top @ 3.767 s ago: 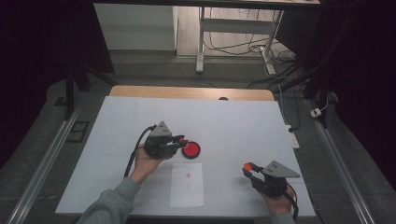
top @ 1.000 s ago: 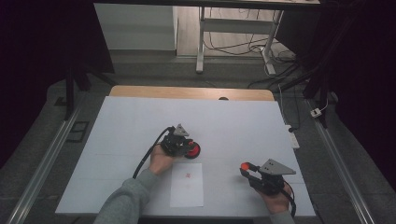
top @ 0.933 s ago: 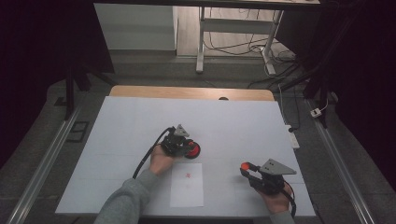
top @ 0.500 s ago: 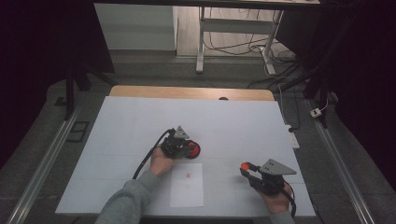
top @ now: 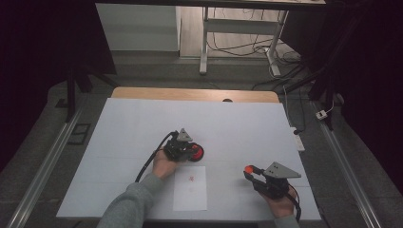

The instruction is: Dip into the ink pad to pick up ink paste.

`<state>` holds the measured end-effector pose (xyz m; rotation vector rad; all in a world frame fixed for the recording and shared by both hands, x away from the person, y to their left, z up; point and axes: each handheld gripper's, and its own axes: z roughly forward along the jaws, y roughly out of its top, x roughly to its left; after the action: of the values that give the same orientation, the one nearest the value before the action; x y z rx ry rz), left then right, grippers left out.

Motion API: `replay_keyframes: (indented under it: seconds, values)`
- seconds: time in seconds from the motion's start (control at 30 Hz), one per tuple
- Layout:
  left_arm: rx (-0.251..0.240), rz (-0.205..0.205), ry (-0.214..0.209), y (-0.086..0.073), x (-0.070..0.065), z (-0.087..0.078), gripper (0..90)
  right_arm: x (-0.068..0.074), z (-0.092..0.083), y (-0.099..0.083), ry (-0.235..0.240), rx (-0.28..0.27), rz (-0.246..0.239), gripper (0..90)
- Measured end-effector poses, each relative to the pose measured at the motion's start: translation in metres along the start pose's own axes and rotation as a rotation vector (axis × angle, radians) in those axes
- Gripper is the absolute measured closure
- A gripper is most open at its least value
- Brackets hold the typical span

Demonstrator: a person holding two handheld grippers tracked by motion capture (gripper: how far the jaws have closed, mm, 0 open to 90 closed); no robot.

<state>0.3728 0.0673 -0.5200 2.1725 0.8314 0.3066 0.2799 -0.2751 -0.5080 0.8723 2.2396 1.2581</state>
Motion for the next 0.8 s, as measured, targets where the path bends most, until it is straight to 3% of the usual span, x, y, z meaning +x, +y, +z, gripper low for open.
replay_keyframes:
  seconds: [0.53, 0.8]
  values:
    - [-0.005, 0.007, 0.011, -0.0007, -0.0017, 0.0004, 73.0, 0.0007, 0.0002, 0.0, -0.003, 0.002, -0.001, 64.8]
    - [-0.021, -0.014, 0.001, -0.0024, -0.0004, 0.0005, 72.9, 0.0001, -0.0003, 0.0, -0.003, 0.002, -0.002, 64.7]
